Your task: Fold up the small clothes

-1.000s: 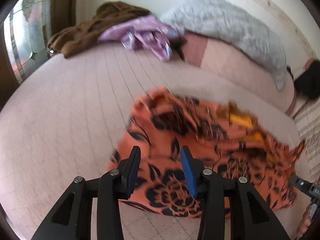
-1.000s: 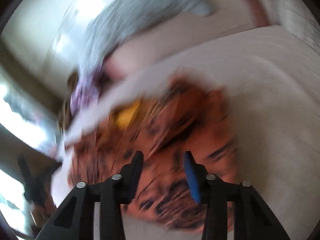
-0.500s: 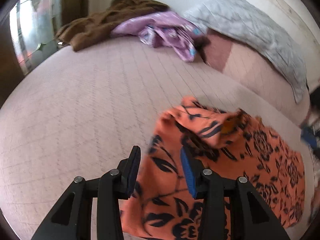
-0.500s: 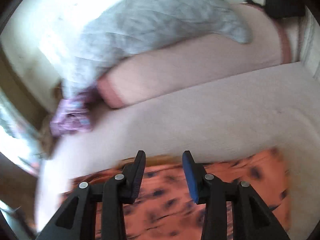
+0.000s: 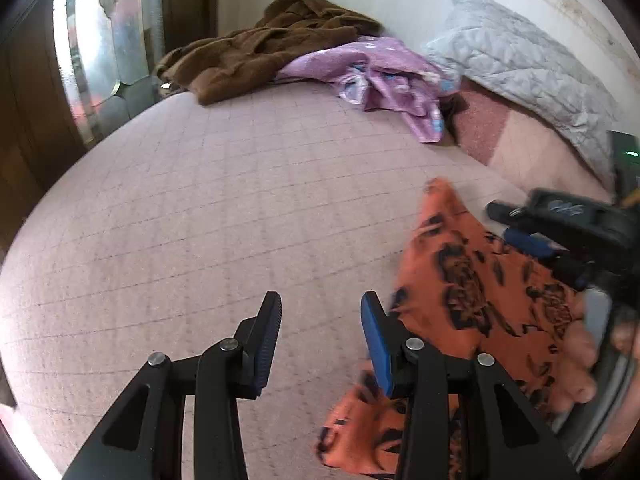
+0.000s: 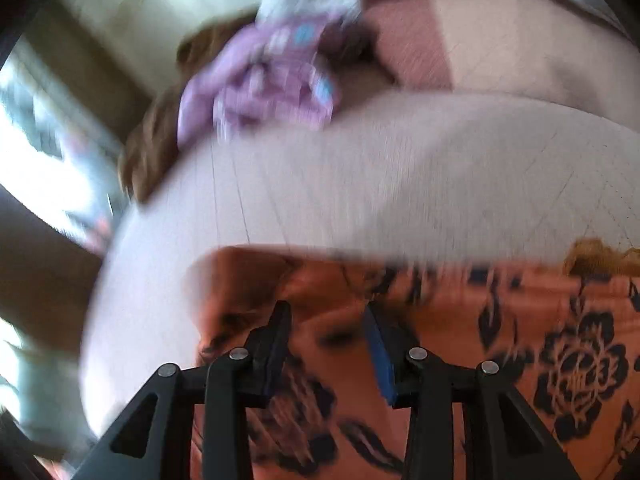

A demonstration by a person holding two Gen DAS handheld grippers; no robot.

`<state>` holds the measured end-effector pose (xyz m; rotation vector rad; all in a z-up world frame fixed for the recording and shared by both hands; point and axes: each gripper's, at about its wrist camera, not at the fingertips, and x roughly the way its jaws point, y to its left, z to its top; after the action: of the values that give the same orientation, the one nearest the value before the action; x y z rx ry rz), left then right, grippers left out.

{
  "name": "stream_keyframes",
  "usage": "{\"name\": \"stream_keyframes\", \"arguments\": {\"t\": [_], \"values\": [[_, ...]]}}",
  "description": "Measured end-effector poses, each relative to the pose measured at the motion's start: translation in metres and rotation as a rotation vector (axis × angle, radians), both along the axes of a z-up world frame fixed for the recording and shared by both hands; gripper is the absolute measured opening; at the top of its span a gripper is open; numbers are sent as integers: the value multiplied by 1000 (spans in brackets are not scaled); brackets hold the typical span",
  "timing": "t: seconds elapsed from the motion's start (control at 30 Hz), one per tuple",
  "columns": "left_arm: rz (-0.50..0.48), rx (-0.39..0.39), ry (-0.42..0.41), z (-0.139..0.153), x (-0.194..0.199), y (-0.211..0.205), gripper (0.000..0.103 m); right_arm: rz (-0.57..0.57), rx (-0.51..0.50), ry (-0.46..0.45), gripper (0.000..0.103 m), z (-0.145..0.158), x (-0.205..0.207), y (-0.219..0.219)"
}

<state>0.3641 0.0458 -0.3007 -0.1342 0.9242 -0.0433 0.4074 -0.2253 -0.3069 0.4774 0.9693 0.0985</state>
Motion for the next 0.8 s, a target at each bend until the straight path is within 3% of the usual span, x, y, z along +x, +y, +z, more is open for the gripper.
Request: {"name": "stream_keyframes", "arguments": {"t": [0.13, 0.17, 0.27, 0.33, 0.47, 0.53, 0.6, 0.63, 0.7, 0.8], "values": [[-91, 41, -46, 10, -12, -30, 42, -42, -48, -66, 42, 30, -50, -20], [-119, 49, -47, 9, -15, -40, 45, -45, -93, -61, 42, 33, -69, -30], [-202, 62, -18, 4, -30, -71, 68, -96, -186, -37, 42, 39, -143, -74], [-228, 87, -3, -2, -37, -84, 68, -158, -223, -11, 42, 37, -184, -102], [-250, 207, 102, -31, -43, -103, 70, -271, -307, 100, 42, 9, -254, -143], [-261, 270, 75, -37, -48, -110, 71, -298, -274, 183, 42, -19, -279, -161], [-265, 289, 75, -32, -52, -113, 70, -282, -263, 126, 41, -16, -291, -164], [-269, 254, 71, -28, -54, -111, 70, -273, -270, 140, 41, -12, -290, -165], [-279, 199, 44, -22, -58, -107, 70, -273, -253, 115, 41, 4, -280, -169], [-289, 216, -8, -18, -59, -110, 70, -333, -288, 61, 42, 24, -253, -191]]}}
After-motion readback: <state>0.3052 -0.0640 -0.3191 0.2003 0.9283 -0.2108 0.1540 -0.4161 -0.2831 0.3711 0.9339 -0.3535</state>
